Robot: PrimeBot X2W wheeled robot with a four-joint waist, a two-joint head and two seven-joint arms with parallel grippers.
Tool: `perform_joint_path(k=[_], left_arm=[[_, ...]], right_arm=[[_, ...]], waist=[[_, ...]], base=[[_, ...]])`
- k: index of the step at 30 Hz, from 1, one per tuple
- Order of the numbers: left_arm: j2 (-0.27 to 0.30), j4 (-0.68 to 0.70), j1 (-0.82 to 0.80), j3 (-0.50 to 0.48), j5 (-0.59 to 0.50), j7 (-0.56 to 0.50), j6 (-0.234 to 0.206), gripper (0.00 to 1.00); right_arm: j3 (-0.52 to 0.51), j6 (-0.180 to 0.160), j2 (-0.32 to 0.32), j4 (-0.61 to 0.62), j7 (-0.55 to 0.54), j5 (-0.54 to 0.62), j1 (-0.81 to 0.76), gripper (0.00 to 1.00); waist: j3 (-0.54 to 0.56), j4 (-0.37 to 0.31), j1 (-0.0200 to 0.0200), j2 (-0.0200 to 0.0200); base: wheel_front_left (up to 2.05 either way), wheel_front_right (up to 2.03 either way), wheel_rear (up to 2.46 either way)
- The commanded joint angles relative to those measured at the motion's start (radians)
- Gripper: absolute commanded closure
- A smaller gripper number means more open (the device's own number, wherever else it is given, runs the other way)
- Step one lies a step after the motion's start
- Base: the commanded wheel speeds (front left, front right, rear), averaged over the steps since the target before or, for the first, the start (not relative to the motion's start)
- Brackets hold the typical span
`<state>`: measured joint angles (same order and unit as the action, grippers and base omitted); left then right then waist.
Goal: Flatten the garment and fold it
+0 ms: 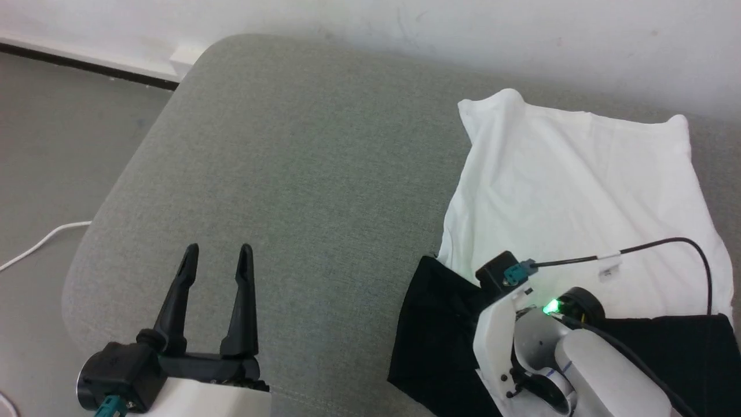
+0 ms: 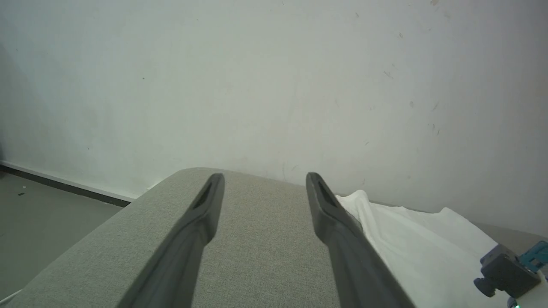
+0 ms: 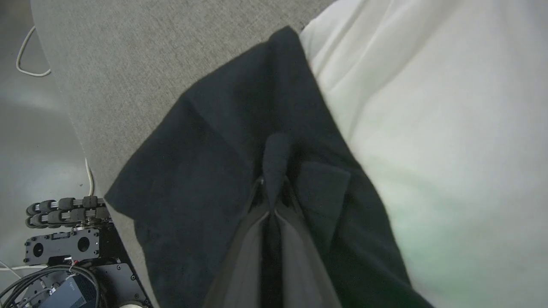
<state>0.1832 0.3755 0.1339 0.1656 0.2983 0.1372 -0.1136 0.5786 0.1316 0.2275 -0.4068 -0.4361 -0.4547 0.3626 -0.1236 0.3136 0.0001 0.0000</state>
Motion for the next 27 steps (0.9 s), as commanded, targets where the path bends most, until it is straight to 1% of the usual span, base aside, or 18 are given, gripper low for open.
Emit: perform_joint_path(k=[1,2,3,4,5,9,11,13,16,18,20,22,25,27], left_arm=[[0.000,-0.003,-0.017,0.000,0.001,0.005,0.004,0.00],[0.001,-0.004,-0.018,0.000,0.001,0.006,0.004,0.00],[0.001,-0.004,-0.017,-0.001,0.001,0.006,0.003,0.00],[0.002,-0.005,-0.017,-0.002,0.001,0.006,0.001,0.00],[0.003,-0.006,-0.015,-0.003,0.001,0.006,-0.001,0.00],[0.005,-0.008,-0.009,-0.004,0.002,0.002,-0.004,0.00],[0.009,-0.005,-0.006,-0.005,0.002,-0.003,-0.006,0.00],[0.016,0.001,-0.001,-0.010,0.001,-0.010,-0.009,0.00],[0.027,0.015,0.011,-0.018,0.000,-0.021,-0.013,0.00],[0.033,0.026,0.019,-0.023,0.001,-0.026,-0.017,0.00],[0.036,0.034,0.027,-0.025,0.003,-0.031,-0.019,0.00],[0.039,0.039,0.033,-0.026,0.005,-0.034,-0.020,0.00],[0.041,0.042,0.039,-0.025,0.009,-0.036,-0.019,0.00],[0.041,0.041,0.042,-0.023,0.013,-0.035,-0.017,0.00]], right_arm=[[0.015,-0.001,-0.015,-0.047,0.026,0.009,0.032,1.00],[0.022,-0.001,-0.022,-0.071,0.036,0.008,0.041,1.00],[0.032,-0.001,-0.027,-0.094,0.045,0.007,0.050,0.98],[0.041,-0.001,-0.032,-0.115,0.054,0.005,0.057,0.84],[0.048,-0.001,-0.038,-0.136,0.062,0.000,0.063,0.00],[0.060,-0.001,-0.052,-0.181,0.090,-0.018,0.078,0.00],[0.072,-0.001,-0.051,-0.177,0.098,-0.044,0.090,0.00],[0.077,-0.001,-0.034,-0.143,0.097,-0.078,0.102,0.00],[0.043,-0.001,0.021,-0.050,0.090,-0.131,0.108,0.00],[-0.013,-0.001,0.067,0.029,0.098,-0.152,0.100,0.00],[-0.093,-0.001,0.111,0.109,0.116,-0.149,0.079,0.00],[-0.188,-0.001,0.139,0.187,0.132,-0.134,0.042,0.00],[-0.345,-0.001,0.156,0.306,0.162,-0.076,-0.030,0.00],[-0.455,-0.001,0.138,0.387,0.188,-0.027,-0.090,0.00]], waist=[[-0.011,0.014,-0.0001,0.0000],[-0.011,0.015,-0.0001,0.0000],[-0.011,0.014,-0.0001,0.0000],[-0.008,0.012,-0.0001,0.0000],[-0.005,0.009,-0.0001,0.0000],[0.008,-0.002,-0.0001,0.0000],[0.019,-0.013,-0.0001,0.0000],[0.032,-0.029,-0.0001,0.0000],[0.050,-0.058,-0.0001,0.0000],[0.060,-0.082,-0.0001,0.0000],[0.070,-0.107,-0.0001,0.0000],[0.078,-0.132,-0.0001,0.0000],[0.087,-0.165,-0.0001,0.0000],[0.090,-0.183,-0.0001,0.0000]], base=[[0.00,0.00,0.00],[0.00,0.00,0.00],[0.00,0.00,0.00],[0.00,0.00,0.00],[0.00,0.00,0.00],[0.00,0.00,0.00],[0.00,0.00,0.00],[0.00,0.00,0.00],[0.00,0.00,0.00],[0.00,0.00,0.00],[0.00,0.00,0.00],[0.00,0.00,0.00],[0.00,0.00,0.00],[0.00,0.00,0.00]])
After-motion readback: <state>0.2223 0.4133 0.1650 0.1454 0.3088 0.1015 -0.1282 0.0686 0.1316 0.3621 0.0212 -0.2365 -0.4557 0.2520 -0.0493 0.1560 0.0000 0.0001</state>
